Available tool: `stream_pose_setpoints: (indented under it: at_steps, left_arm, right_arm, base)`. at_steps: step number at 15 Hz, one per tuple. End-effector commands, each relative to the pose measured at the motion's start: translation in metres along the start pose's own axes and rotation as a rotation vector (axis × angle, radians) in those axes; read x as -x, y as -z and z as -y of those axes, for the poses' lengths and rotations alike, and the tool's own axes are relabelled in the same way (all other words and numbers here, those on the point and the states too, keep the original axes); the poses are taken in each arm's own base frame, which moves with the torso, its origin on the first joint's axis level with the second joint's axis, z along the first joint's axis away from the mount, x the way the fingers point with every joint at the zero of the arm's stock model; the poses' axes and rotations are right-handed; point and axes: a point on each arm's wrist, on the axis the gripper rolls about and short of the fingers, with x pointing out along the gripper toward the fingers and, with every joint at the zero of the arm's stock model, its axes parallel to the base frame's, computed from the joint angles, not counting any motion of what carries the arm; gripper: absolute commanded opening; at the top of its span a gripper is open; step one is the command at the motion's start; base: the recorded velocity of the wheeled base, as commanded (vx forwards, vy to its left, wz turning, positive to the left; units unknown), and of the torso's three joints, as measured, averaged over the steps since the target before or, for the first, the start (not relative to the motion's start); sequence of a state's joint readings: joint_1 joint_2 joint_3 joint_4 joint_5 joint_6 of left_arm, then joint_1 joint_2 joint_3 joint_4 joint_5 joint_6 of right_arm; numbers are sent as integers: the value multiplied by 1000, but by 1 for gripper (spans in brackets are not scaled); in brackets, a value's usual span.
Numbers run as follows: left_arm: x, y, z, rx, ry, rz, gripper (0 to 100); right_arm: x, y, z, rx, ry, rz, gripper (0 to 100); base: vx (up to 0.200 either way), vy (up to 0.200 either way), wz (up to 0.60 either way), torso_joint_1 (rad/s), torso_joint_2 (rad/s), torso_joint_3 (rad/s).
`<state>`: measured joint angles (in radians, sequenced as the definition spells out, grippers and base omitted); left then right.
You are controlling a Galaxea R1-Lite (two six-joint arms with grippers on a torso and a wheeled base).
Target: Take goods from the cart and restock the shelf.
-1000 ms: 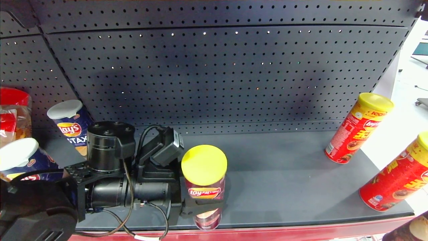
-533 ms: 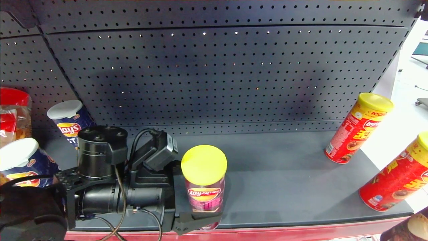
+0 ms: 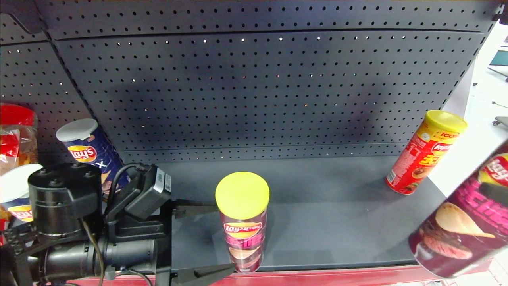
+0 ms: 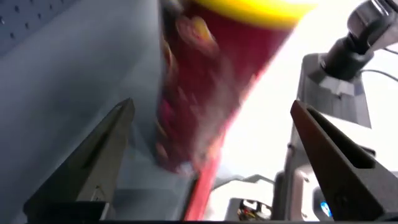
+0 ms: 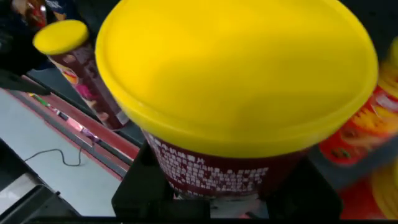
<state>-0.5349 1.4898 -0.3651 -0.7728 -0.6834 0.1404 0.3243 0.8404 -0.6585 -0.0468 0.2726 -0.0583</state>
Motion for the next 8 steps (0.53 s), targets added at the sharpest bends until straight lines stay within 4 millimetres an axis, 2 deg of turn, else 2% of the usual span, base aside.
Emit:
stream_pose_setpoints:
  at_steps: [1,4,8]
  left_arm:
    - [16,5,13,-7,-6,11,100]
    - [30,13,20,2,-30,12,100]
    - [42,16,22,24,-71,25,100]
  right_arm:
    - [-61,2,8,-11,-67,-79,0]
    - [-111,5,-4,3,-178,-101,0]
    - [-179,15,-1,6,-221,-82,0]
  base:
    - [0,0,0,0,0,0]
    - [0,0,0,0,0,0]
    - [0,0,0,0,0,0]
